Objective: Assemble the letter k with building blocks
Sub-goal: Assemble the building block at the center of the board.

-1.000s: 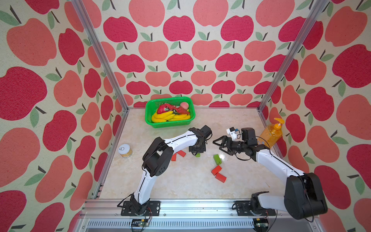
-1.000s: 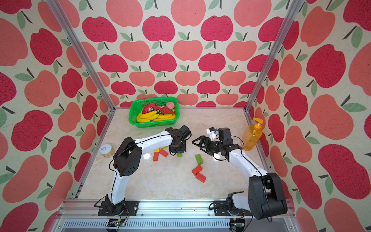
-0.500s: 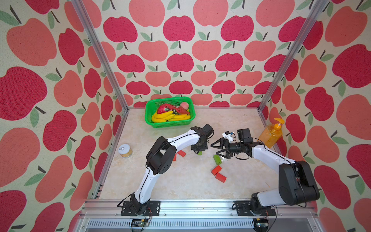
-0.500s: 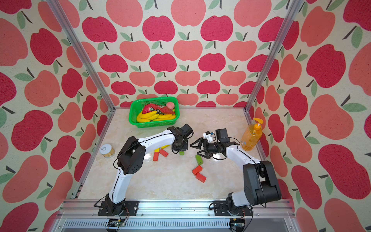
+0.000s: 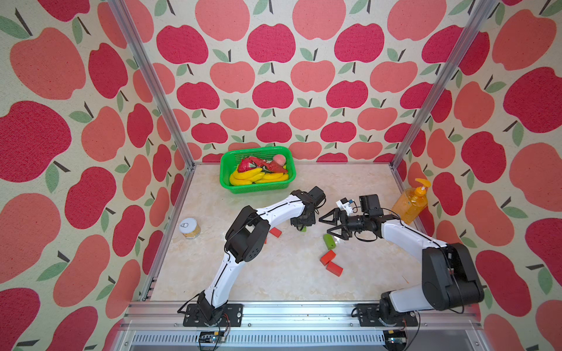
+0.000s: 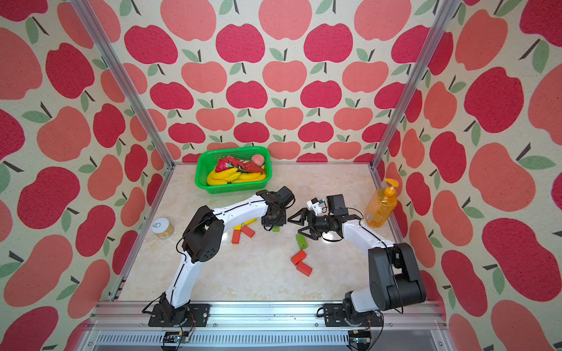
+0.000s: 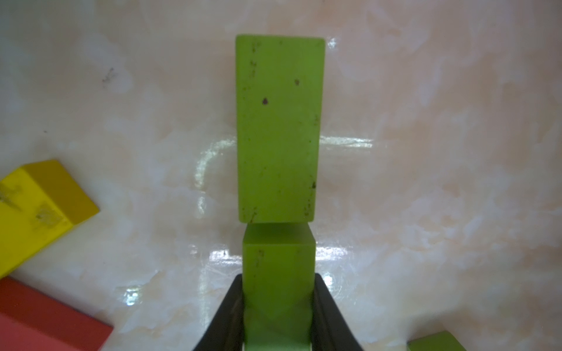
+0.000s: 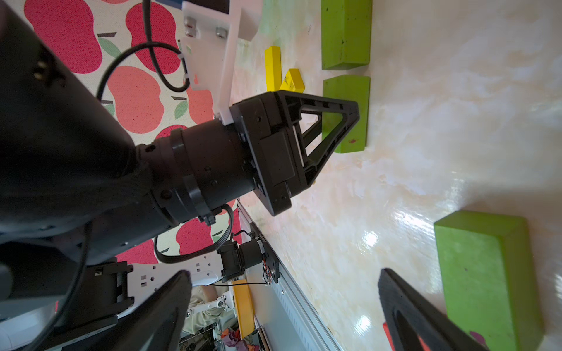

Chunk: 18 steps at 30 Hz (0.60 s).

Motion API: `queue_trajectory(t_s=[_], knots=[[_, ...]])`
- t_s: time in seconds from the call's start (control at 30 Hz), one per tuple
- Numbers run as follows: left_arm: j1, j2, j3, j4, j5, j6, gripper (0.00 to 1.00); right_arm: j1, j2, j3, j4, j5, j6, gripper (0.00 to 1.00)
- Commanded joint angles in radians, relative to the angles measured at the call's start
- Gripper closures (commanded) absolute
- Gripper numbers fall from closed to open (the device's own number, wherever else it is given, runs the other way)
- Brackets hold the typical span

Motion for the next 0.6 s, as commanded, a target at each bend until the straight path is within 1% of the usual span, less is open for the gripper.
queue_trajectory(t_s=[0.0,0.13,0.37,0.57], knots=[[0.001,0.016,0.002,-0.067,-0.045,-0.018,0.85,-0.007,-0.002,0.0,0.01,-0.018,-0.006,0.01],[-0.001,0.017,0.012,-0.083,-0.073,-0.018,0.84,-0.007,-0.003,0.001,0.011,-0.022,-0.004,0.01],[-0.004,0.036,0.028,-0.077,-0.052,-0.01,0.84,-0.007,-0.01,0.0,0.011,-0.021,-0.007,0.01],[-0.014,0.051,0.063,-0.091,-0.063,-0.011,0.83,-0.007,-0.014,0.001,0.013,-0.023,-0.008,0.01]])
